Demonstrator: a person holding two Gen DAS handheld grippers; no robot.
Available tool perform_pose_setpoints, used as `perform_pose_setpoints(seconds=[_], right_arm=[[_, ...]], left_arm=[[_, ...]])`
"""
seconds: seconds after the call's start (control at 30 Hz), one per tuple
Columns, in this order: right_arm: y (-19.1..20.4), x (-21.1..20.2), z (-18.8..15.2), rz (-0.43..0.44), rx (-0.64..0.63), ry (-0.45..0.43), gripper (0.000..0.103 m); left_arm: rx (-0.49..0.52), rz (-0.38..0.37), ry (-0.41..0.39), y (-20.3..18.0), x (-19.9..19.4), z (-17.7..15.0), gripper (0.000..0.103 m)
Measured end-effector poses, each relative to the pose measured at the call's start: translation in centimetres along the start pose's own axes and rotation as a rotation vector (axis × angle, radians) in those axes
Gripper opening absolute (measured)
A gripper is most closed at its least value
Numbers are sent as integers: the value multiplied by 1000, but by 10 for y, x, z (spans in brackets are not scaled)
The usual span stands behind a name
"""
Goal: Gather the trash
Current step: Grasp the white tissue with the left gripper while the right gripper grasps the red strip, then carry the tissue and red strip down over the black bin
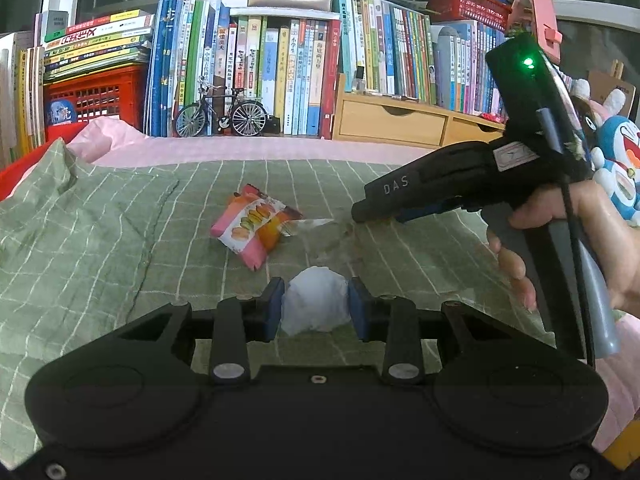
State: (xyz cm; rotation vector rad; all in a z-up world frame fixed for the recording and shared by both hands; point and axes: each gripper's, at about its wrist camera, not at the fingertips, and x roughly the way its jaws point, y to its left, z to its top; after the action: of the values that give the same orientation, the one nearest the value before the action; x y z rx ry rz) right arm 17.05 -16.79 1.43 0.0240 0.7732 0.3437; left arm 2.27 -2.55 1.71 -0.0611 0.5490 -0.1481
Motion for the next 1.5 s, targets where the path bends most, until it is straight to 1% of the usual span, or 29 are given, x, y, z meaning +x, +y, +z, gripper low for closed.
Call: perform_pose_setpoints(seconds=[0.17,0.63,1.03,1.5], right_arm=[[1,-9,-5,12,-18,-5,48],[-10,-50,-20,31,13,-27,48],[-15,-90,-46,31,17,-50,48],[-11,-139,-84,39,-10,-86,48]], left_arm=[[8,1,0,-1,-2,-1,32],[26,-4,1,-9,-13,0,32],[50,-12,-6,-20,-31,0,32],[70,-60,-15,-35,-63,-9,31]])
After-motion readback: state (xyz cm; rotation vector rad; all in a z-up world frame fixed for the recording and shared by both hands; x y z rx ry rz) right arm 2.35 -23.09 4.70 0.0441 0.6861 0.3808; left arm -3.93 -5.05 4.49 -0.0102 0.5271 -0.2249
